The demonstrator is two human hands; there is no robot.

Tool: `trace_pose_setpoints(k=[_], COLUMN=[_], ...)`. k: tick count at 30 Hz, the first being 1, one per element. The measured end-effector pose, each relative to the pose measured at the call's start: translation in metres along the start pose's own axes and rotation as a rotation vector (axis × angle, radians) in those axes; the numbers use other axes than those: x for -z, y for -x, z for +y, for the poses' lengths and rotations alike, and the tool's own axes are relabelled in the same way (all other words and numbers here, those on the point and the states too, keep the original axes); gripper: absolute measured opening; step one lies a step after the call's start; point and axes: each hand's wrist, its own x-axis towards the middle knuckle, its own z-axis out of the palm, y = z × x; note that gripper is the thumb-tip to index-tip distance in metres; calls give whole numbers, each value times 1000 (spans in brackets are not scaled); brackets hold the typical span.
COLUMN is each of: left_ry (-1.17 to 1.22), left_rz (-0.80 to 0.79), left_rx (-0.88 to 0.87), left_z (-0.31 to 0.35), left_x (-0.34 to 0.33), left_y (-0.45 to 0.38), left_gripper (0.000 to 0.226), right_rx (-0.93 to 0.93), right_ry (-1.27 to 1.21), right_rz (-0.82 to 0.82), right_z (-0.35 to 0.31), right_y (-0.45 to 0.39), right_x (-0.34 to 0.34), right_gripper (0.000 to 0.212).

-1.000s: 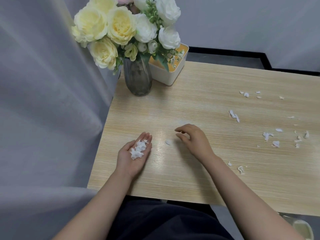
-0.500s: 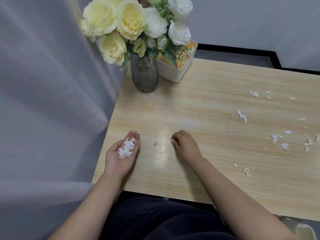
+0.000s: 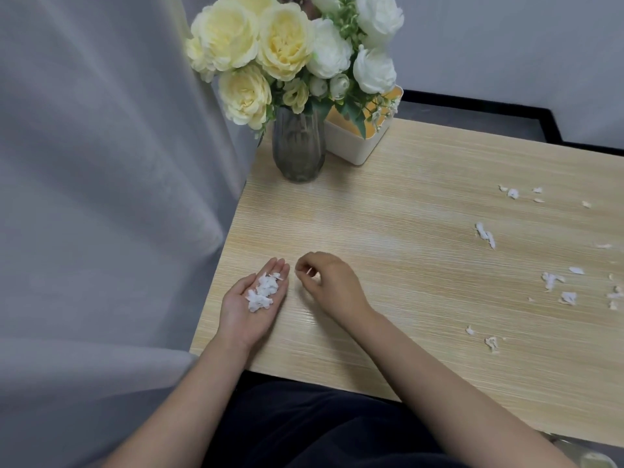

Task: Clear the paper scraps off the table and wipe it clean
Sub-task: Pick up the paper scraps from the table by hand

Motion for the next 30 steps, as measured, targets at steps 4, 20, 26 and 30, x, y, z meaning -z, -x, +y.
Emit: trace_pose_setpoints(k=[4,20,26,30], left_ry=[-37,17,12,0], left_rz=[-51,31,-41,-33], left_rx=[10,-11,-5,-1], left_z=[0,3,8,8], left_x=[4,2,5,5], left_y=[0,-3,-1,-1], left_gripper=[70,36,72,76], right_rx=[137,-140,-252,-211], right_ry=[-15,59,131,195], right_rz=[-88,-10,-158,-178], right_z=[-19,37,51,46], right_y=[-2,7,9,3], right_x=[-11,8,-11,-22], right_gripper=[10,17,28,26])
